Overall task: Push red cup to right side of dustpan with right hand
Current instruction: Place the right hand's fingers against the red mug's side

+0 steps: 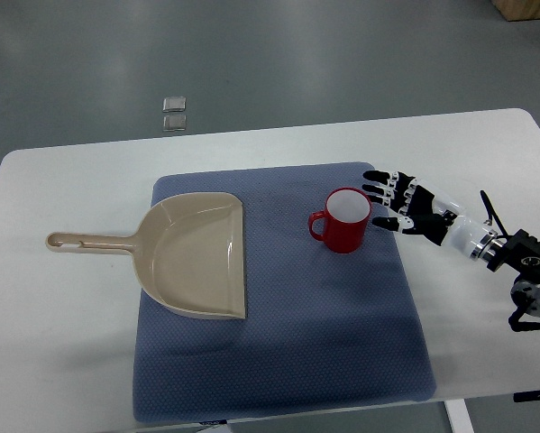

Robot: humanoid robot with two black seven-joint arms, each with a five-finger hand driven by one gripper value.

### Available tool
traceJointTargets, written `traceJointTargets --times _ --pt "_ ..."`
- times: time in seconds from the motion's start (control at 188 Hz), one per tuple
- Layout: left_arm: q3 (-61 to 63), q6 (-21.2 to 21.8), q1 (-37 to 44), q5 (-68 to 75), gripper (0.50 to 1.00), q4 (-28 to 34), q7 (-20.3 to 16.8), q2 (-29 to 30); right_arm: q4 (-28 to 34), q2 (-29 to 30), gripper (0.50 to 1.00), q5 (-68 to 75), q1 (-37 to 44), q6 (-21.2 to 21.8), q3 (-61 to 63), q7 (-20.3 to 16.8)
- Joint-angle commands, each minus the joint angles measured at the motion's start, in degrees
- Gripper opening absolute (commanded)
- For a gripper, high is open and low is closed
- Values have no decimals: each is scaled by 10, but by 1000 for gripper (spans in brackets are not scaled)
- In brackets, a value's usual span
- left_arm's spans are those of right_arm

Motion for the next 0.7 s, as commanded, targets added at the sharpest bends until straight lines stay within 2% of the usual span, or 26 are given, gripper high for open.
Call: traceJointTargets --times 0.0,0.191,0.695 --pt "0 0 0 0 1000 1 0 0 0 8 932 -1 -1 -11 0 0" --pt "-1 0 0 0 1000 1 0 0 -3 17 930 -1 1 -35 -13 0" --pt "0 0 0 0 1000 1 0 0 -5 32 932 -2 1 -46 -36 0"
